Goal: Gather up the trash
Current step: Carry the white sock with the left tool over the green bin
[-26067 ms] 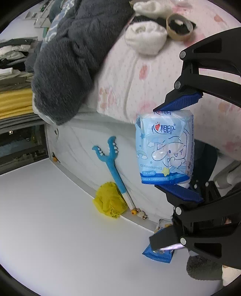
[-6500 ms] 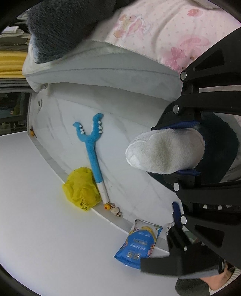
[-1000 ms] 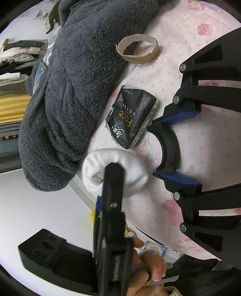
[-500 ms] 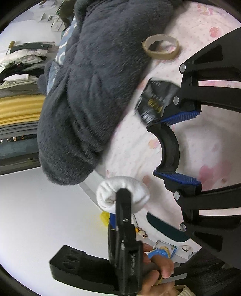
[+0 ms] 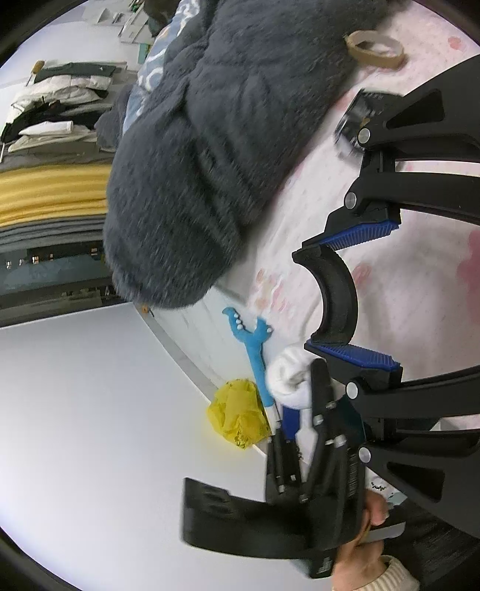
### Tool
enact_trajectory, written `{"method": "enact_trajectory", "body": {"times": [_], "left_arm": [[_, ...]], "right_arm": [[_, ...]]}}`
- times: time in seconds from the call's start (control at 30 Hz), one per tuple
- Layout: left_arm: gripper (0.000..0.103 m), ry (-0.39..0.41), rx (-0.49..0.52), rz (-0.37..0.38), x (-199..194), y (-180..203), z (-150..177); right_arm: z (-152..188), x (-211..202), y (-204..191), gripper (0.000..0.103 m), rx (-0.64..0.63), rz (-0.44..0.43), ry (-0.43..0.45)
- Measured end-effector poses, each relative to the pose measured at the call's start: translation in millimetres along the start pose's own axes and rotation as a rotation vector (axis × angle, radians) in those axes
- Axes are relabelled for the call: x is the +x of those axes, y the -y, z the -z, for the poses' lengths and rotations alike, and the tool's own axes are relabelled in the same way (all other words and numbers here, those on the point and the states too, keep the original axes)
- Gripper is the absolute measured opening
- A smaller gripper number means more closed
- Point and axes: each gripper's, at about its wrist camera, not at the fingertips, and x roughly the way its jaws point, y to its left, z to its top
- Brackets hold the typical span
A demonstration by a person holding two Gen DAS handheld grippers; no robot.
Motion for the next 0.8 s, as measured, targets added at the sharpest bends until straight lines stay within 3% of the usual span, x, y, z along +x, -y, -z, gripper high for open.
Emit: {"method": "enact_trajectory", "body": {"times": [0.4,0.8], "left_arm": [[0.048,-0.094,-0.054,-0.088,-9.3,-53.2,39.8],[0.048,-0.212,-0.115,-0.151,-3.0,-95.1,75.8]], "right_arm": [[-18.5,29.0,-64.9,0.049,-0.039,-0.042,-0.058],[-22.8,58.1,-102.4,0.049,-0.007,-0.106,-0.129]]}}
